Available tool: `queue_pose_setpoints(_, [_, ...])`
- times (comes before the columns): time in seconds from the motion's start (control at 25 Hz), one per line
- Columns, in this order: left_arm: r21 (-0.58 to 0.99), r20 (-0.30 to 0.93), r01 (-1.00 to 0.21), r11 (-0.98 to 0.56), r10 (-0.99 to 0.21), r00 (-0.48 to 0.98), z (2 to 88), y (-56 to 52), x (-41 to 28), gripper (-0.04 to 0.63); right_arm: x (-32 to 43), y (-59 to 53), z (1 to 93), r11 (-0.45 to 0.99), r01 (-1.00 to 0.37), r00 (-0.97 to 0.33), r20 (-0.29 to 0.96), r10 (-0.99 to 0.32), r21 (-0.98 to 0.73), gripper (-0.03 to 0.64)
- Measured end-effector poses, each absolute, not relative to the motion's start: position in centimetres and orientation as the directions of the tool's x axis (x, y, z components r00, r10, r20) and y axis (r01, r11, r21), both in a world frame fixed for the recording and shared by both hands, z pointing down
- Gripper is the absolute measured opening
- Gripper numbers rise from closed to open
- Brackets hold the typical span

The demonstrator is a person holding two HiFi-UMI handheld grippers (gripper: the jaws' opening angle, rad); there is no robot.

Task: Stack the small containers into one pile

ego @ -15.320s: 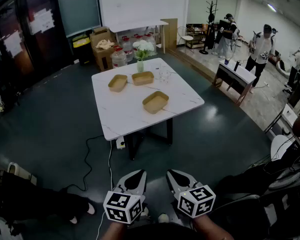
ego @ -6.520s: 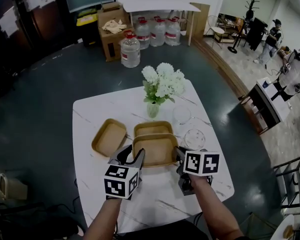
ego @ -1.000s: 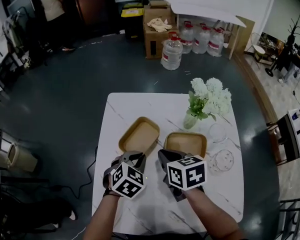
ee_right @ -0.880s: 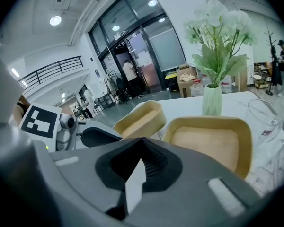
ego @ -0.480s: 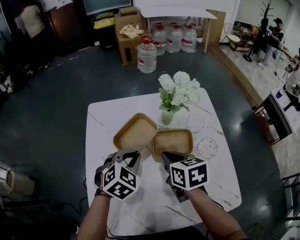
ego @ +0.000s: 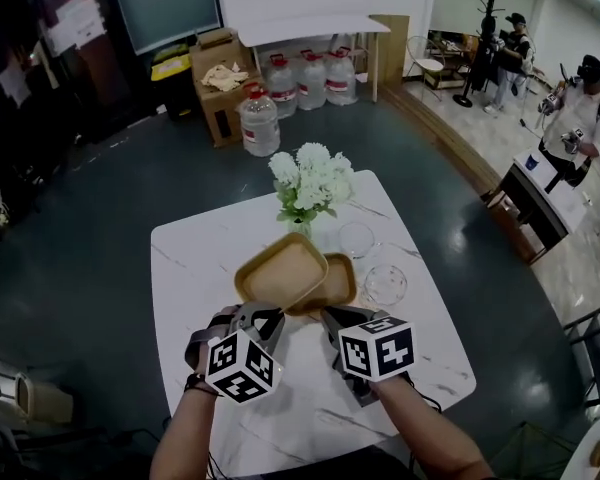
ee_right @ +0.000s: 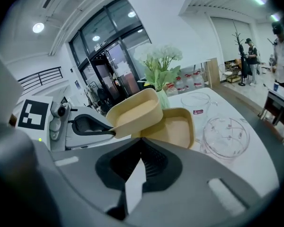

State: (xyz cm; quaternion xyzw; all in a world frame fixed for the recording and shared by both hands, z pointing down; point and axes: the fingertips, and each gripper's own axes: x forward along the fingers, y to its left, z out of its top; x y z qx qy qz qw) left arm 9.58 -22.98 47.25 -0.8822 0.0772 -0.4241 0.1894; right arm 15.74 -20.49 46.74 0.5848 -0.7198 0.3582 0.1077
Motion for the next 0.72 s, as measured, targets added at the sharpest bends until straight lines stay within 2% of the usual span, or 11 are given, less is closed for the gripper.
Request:
queue_pose_setpoints(0.4, [-0.392,0.755,0.229,-0.891,-0.169,0.633,48.0,-20.9,13.2,0.018,19.9,-17.6,47.4,-0.046,-0.908,-0.228,0.585,-0.778,-0.416,0.000])
queue_pose_setpoints(0.72, [-0.370,0.790,0.344,-0.863,-0.098,0.605,49.3,-20.1,13.6,0.018,21.3,-16.3,47.8,-0.086,-0.897,-0.211,0.591,-0.778,-0.433,0.000])
